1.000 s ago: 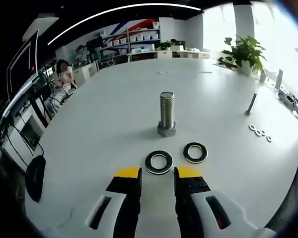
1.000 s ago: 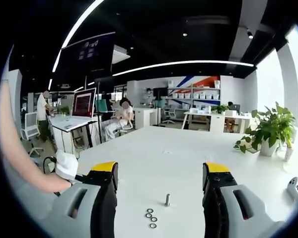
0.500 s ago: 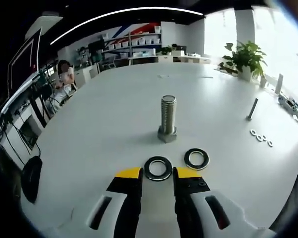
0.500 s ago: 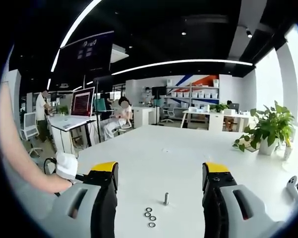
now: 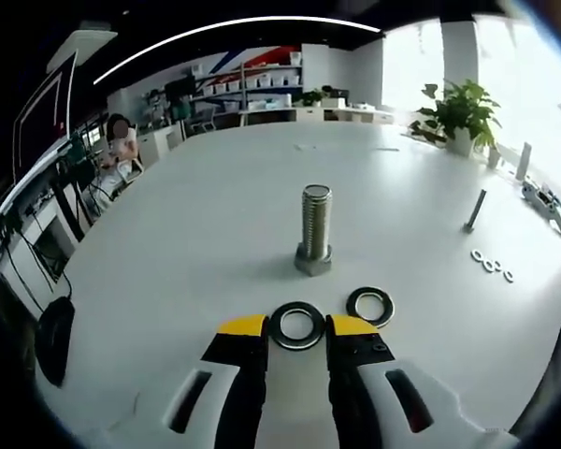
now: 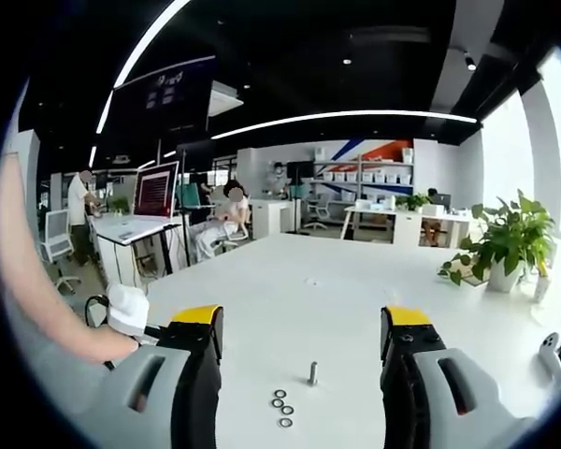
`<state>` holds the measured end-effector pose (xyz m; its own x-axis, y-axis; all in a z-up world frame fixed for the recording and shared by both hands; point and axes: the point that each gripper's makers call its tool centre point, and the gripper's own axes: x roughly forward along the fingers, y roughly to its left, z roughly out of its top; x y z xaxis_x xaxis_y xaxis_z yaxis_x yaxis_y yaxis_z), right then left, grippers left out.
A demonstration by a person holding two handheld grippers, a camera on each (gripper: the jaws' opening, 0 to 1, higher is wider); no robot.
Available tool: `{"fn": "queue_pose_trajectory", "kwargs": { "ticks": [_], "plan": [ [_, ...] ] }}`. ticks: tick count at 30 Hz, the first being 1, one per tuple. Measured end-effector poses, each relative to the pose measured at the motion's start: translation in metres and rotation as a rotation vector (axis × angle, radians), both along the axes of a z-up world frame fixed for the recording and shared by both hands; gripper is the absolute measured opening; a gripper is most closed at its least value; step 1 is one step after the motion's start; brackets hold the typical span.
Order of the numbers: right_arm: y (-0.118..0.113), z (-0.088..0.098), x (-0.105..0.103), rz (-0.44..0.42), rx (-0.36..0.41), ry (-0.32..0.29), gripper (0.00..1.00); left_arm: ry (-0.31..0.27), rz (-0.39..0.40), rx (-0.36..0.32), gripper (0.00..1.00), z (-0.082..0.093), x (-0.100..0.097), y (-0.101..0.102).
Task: Place the washer onto the threaded stud by aligning its center hole with the stud, sliding it down to the base, and recovering from edge contact or off-axis alignment until the washer reaches the visible bottom stop.
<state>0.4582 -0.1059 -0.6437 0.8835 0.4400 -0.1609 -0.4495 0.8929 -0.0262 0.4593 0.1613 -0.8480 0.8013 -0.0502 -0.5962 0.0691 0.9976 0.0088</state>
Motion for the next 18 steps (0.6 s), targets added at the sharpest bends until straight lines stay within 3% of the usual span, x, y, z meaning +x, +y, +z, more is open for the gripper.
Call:
{"fn": "queue_pose_trajectory", "kwargs": {
  "ticks": [12, 13, 14, 15, 16, 18],
  "plan": [
    [0.0001, -0.0007, 0.0001, 0.000, 0.000, 0.003, 0.70, 0.010, -0.006, 0.014, 0.22, -0.0008, 0.0010, 0.0009],
    [0.0001, -0.0007, 0.0000, 0.000, -0.001, 0.003, 0.70, -0.011, -0.026, 0.043, 0.18, 0.0026, 0.0033, 0.0010],
    [-0.0002, -0.0007, 0.0000, -0.001, -0.002, 0.003, 0.70, -0.005, -0.042, 0.043, 0.00, 0.0043, 0.0026, -0.0007],
    [0.0000, -0.0006, 0.0000, 0.000, 0.000, 0.003, 0.70, 0.049, -0.020, 0.062, 0.01, -0.0012, -0.0010, 0.0057],
    [-0.0003, -0.0007, -0.0001, 0.000, 0.002, 0.004, 0.70, 0.012, -0.081, 0.065, 0.00, 0.0004, 0.0057, -0.0001],
    [-0.0009, -0.0007, 0.0001, -0.002, 0.001, 0.004, 0.70, 0.017, -0.052, 0.035, 0.03, -0.0025, 0.0079, -0.0007]
  ]
}}
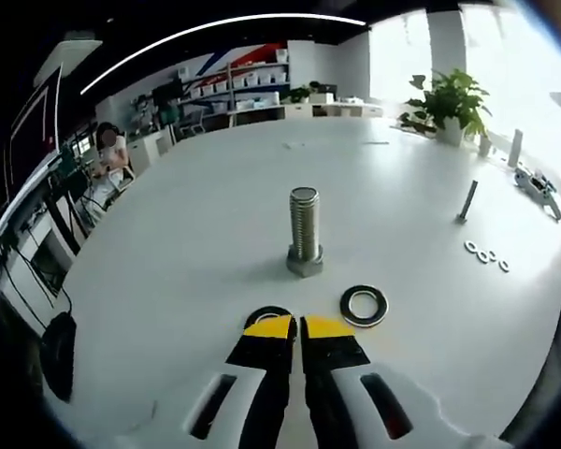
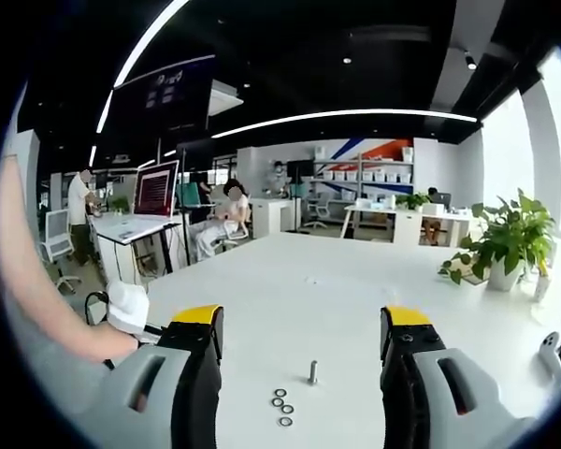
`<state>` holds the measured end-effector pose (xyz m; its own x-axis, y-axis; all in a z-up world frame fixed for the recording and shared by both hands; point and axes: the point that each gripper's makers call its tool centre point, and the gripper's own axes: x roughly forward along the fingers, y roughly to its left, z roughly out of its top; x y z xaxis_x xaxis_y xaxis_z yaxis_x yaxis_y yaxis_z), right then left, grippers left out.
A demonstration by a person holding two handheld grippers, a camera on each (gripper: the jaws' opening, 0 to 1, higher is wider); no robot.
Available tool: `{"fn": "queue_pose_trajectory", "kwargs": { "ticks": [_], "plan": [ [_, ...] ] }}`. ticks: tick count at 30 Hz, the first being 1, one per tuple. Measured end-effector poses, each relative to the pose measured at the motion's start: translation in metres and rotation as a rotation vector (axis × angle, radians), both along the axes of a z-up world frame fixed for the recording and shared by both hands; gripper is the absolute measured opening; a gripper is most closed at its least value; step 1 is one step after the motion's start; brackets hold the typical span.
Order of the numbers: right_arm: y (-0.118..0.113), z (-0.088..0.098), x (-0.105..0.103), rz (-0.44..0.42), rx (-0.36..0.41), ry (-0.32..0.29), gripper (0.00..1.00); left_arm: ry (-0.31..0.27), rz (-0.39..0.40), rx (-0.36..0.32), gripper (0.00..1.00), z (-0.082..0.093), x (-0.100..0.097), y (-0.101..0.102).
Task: Place the washer onto the threaded stud by aligning its center hole with the stud, sliding it down to the base, and recovering from edge contact or off-axis alignment until the washer reaches the visible bottom stop.
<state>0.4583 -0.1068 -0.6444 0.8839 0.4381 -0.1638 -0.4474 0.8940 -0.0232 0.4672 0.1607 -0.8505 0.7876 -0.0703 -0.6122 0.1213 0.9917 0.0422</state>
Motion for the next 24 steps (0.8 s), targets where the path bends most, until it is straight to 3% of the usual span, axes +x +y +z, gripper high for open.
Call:
{"fn": "queue_pose_trajectory", "kwargs": {
  "ticks": [17, 24],
  "plan": [
    [0.001, -0.001, 0.000, 0.002, -0.004, 0.003, 0.70, -0.041, 0.087, 0.019, 0.18, 0.004, -0.002, 0.015],
    [0.000, -0.002, 0.000, 0.000, -0.006, 0.005, 0.70, -0.063, 0.106, 0.003, 0.20, 0.003, -0.005, 0.011]
  ]
}}
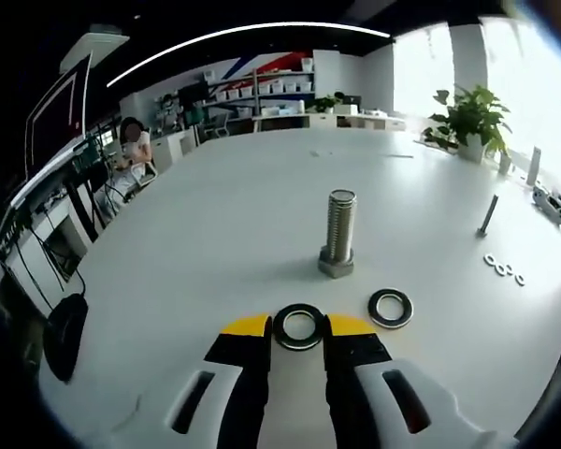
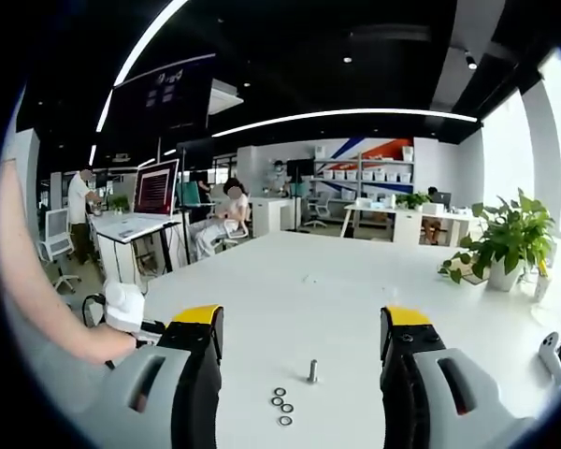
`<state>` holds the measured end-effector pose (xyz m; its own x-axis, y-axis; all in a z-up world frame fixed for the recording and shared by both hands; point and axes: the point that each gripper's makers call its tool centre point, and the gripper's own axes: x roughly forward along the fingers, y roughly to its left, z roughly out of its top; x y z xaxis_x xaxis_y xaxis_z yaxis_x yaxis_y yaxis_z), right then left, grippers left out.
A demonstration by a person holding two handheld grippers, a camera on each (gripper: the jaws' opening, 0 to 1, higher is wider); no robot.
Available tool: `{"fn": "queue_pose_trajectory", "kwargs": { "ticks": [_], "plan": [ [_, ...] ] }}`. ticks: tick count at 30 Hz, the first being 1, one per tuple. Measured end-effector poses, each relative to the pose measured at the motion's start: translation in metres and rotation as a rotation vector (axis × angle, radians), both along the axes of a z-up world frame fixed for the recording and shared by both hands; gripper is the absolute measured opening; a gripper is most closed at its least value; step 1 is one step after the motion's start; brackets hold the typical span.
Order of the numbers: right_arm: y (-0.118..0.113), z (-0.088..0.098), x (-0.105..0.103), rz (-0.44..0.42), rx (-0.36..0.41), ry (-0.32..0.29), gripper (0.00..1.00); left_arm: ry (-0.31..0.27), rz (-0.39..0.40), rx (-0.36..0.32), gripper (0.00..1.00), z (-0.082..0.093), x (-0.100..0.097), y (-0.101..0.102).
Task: Place the washer onto the threaded stud by aligning its center hole with the stud, sliding it down to the base, and recovering from edge contact or off-axis alignment until the washer reaches the visible bottom stop.
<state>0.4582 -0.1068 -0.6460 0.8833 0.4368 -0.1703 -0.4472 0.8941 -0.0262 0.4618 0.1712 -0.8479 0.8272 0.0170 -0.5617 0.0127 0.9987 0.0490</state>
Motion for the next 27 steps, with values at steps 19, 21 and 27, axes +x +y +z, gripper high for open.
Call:
{"fn": "queue_pose_trajectory", "kwargs": {
  "ticks": [19, 21, 27],
  "plan": [
    [0.0009, -0.0031, 0.0002, 0.002, -0.008, 0.009, 0.70, -0.111, 0.066, -0.048, 0.23, -0.0003, -0.0019, 0.0049],
    [0.0012, -0.0029, 0.0000, 0.003, -0.006, 0.009, 0.70, -0.119, 0.066, -0.045, 0.23, 0.0002, -0.0018, 0.0051],
    [0.0009, -0.0028, 0.0000, 0.001, -0.007, 0.009, 0.70, -0.140, 0.076, -0.044, 0.23, 0.0006, -0.0016, 0.0058]
  ]
}}
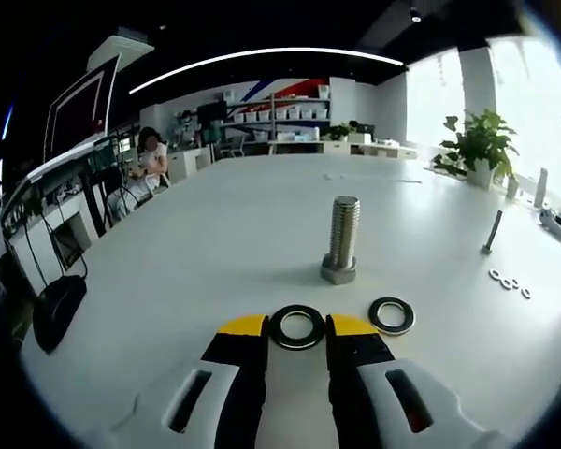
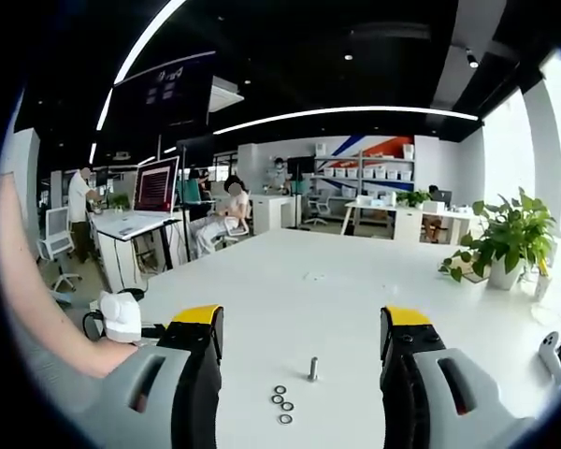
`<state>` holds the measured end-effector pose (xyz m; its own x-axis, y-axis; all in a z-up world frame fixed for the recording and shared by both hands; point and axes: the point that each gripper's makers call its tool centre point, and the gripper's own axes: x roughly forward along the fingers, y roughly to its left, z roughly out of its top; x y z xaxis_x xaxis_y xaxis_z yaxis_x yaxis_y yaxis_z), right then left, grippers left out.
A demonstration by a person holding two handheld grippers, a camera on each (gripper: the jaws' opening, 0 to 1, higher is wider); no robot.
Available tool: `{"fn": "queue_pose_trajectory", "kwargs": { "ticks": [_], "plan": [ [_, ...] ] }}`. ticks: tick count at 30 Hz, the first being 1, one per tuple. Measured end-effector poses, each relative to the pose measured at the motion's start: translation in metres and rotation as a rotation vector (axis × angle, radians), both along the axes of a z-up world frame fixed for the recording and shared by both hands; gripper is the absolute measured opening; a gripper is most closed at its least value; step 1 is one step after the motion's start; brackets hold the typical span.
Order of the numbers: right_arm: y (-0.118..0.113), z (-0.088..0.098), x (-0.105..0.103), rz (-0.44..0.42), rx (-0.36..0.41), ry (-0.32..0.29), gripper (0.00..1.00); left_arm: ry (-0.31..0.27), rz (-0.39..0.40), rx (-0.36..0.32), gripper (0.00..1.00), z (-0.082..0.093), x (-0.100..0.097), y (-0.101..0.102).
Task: Place the washer onto the threaded stud by aligning its center hole with the stud, sliding it down to the base, and recovering from edge contact or off-axis alignment until the washer reaches the visible bottom stop.
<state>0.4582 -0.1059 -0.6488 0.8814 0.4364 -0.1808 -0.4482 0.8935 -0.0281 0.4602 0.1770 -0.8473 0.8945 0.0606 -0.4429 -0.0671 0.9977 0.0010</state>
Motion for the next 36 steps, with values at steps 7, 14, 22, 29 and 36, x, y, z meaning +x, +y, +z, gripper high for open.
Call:
{"fn": "queue_pose_trajectory", "kwargs": {
  "ticks": [7, 14, 22, 29, 36],
  "plan": [
    [-0.001, 0.000, 0.000, -0.001, 0.000, 0.001, 0.70, -0.005, 0.011, -0.015, 0.22, 0.000, 0.001, 0.001],
    [-0.001, -0.001, 0.001, -0.001, 0.001, 0.002, 0.70, 0.008, 0.000, -0.007, 0.22, -0.002, 0.002, -0.001],
    [0.000, -0.001, 0.000, 0.001, 0.001, 0.004, 0.70, 0.019, -0.001, -0.002, 0.22, -0.002, 0.002, -0.002],
    [0.000, -0.002, 0.000, 0.001, 0.004, 0.006, 0.70, 0.007, -0.042, -0.004, 0.12, 0.000, 0.007, -0.010],
    [0.000, -0.002, 0.000, 0.000, 0.006, 0.006, 0.71, 0.012, -0.008, 0.011, 0.19, 0.002, 0.003, -0.003]
  ]
}}
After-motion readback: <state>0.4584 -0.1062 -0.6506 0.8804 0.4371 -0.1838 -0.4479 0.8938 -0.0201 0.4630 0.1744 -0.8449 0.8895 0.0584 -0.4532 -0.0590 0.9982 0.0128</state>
